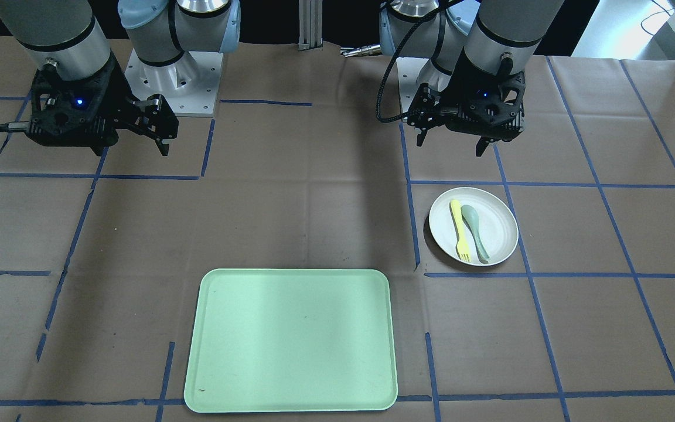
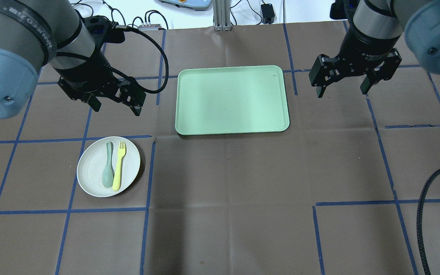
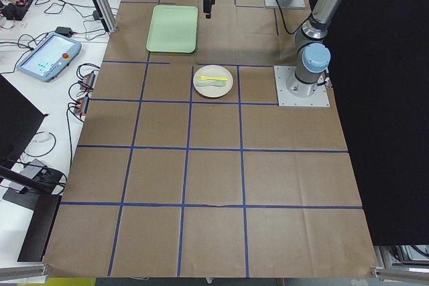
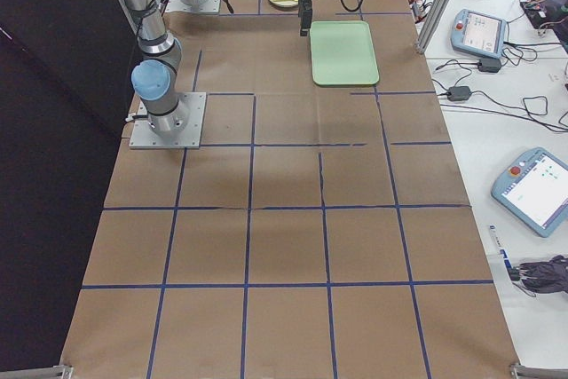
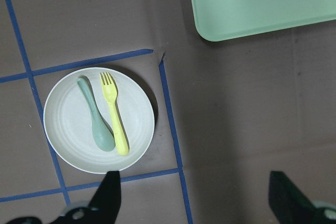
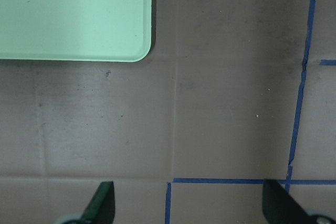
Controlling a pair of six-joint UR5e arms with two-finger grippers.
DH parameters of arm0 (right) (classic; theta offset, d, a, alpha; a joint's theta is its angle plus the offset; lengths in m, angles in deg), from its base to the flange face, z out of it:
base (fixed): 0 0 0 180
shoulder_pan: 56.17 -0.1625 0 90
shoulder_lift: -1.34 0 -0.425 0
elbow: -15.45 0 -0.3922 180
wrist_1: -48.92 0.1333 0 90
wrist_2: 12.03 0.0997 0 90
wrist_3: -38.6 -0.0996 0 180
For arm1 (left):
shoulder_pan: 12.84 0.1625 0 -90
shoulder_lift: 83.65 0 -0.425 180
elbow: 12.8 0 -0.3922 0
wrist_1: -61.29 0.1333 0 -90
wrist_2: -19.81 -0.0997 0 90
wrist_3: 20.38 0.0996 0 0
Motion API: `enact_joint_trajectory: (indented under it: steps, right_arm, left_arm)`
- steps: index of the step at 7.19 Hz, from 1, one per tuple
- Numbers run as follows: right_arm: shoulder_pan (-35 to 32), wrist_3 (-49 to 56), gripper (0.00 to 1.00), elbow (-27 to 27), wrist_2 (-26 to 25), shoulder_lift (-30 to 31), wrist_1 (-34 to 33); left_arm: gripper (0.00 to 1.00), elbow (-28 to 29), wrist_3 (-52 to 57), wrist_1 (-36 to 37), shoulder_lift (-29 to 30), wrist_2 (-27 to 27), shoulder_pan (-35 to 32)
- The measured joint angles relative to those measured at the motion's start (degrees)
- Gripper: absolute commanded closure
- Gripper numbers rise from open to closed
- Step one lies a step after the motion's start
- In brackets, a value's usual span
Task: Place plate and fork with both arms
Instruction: 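Move the left gripper down toward the white plate's rim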
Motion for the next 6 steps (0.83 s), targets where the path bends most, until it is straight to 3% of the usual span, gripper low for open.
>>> enact_joint_trajectory:
  steps: [6]
  right_arm:
    - [0.0, 0.0, 0.00, 0.0, 0.0, 0.0, 0.1]
  left_arm:
    - [0.00, -0.2, 0.1, -0.7, -0.1, -0.1, 0.4]
